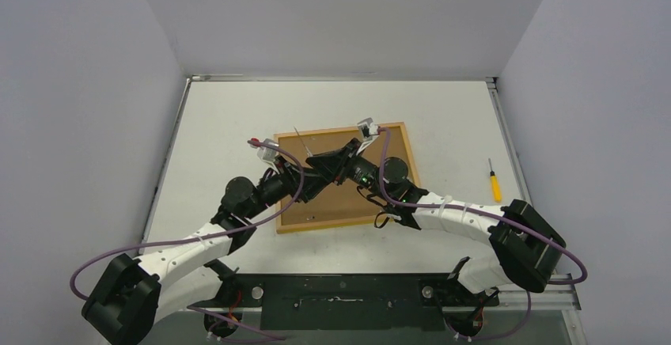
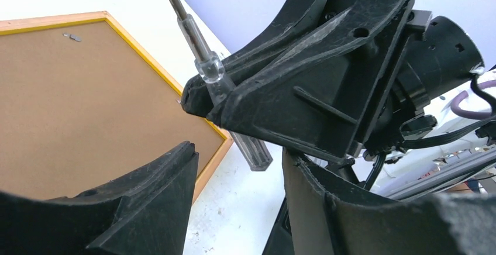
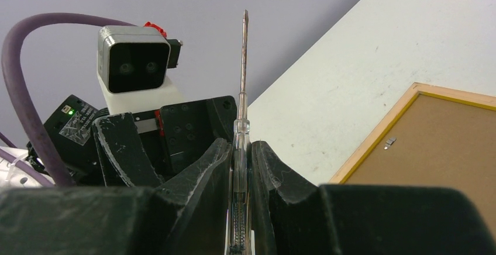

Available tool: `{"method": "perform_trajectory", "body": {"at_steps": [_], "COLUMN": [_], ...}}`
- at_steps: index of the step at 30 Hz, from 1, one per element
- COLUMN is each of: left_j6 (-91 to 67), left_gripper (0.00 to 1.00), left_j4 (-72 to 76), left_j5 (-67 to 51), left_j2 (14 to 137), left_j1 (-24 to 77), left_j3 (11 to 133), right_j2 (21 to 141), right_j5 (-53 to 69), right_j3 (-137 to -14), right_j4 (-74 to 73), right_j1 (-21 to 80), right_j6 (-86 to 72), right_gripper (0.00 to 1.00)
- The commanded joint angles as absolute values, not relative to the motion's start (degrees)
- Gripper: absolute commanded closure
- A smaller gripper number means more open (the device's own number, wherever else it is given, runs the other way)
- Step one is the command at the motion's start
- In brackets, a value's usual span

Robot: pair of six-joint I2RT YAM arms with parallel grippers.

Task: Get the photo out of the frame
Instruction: Adjust the screwdriver.

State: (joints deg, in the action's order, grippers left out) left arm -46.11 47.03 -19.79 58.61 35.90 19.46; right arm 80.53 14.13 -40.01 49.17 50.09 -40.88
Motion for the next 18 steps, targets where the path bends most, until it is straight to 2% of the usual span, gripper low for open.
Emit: {"method": "perform_trajectory", "body": {"at_steps": [1,10,13,17,18], "left_j6": [-46.1,-45.1,-44.0,-40.1,-39.3], "left_gripper": [0.48,0.74,0.89,1.0,1.0], "left_j4": [48.0,44.6,43.2,37.0,35.1], "left_j5": [-18.4,-17.6,-17.6,-17.4,-17.5], "left_j2": [55.9,56.4,56.4,56.4,56.5], "left_j1": [35.4,34.8,34.8,34.8,34.8], "left_j3": [21.6,22.3,22.6,24.1,24.6], "right_j2": [78.7,78.2,77.7,76.9,76.7], "right_j5": [13.9,14.9,14.9,14.8,14.6], "right_j3": [-38.4,-37.9,-37.9,-38.2,-38.6], "right_j4": [53.2,53.1,52.5,51.0,49.8], "right_j1": [50.5,50.7,50.6,50.4,50.3], "right_j6": [-38.3,-39.0,-38.9,-37.8,-37.5], "right_gripper": [0.95,0.94,0.93,0.87,0.81]}}
